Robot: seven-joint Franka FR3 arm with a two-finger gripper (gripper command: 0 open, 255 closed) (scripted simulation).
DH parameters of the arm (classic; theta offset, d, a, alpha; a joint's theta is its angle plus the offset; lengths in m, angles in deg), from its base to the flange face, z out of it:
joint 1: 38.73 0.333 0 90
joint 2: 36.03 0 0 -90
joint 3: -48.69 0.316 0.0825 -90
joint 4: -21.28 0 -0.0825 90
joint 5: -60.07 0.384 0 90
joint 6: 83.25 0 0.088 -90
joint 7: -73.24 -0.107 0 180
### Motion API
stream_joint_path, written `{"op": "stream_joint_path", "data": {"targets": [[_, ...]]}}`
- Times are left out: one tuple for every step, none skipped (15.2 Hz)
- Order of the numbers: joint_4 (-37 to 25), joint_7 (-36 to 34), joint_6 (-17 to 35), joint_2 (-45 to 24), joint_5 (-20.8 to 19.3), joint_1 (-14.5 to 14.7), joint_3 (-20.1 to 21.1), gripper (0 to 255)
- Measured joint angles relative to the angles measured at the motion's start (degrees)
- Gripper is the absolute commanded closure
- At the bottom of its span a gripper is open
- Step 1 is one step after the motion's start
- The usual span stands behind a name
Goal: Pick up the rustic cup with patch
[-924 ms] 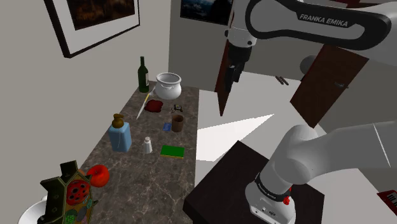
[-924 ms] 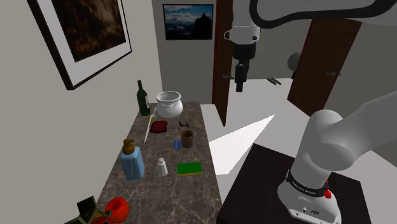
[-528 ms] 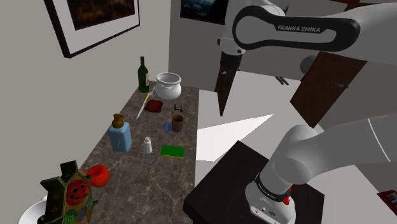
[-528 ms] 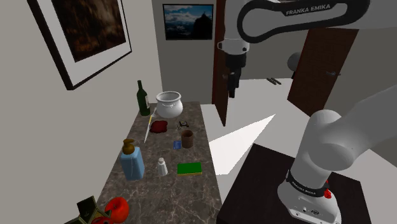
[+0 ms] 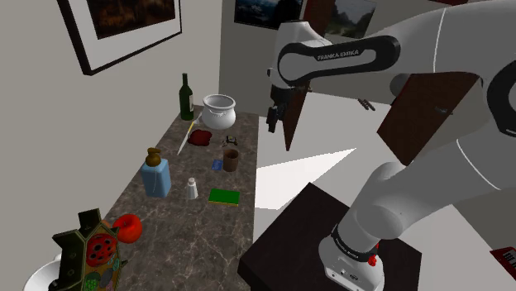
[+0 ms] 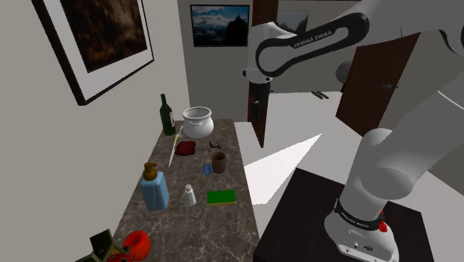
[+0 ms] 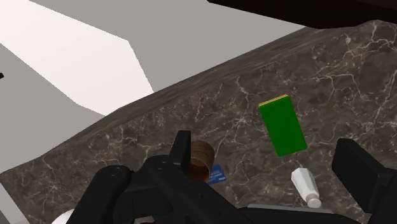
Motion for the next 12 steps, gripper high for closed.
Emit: {"op": "stream_joint_path", "data": {"targets": [[0.4, 0.4, 1.9, -1.4, 0.0, 0.0, -0.4, 0], [0.1, 1.1, 3.7, -3.4, 0.1, -0.1, -0.9, 0], [0.3, 2.0, 5.8, -5.2, 0.0, -0.3, -1.6, 0], [-0.2, 2.4, 7.2, -7.2, 0.3, -0.2, -1.9, 0], [-0.7, 3.0, 8.9, -9.2, 0.5, -0.2, -2.3, 0], [-1.3, 3.2, 10.3, -11.2, 0.9, 0.0, -2.4, 0], [-1.7, 4.0, 11.9, -13.1, 1.1, 0.0, -2.8, 0], [-3.1, 4.5, 13.5, -16.0, 1.7, 0.1, -3.0, 0], [-3.9, 5.4, 14.8, -18.2, 2.1, 0.0, -3.4, 0], [-4.3, 6.0, 16.2, -19.9, 2.5, 0.0, -3.6, 0], [-5.2, 7.0, 17.6, -22.1, 3.1, -0.1, -4.0, 0], [-6.2, 8.1, 19.1, -24.6, 3.7, -0.4, -4.3, 0]]}}
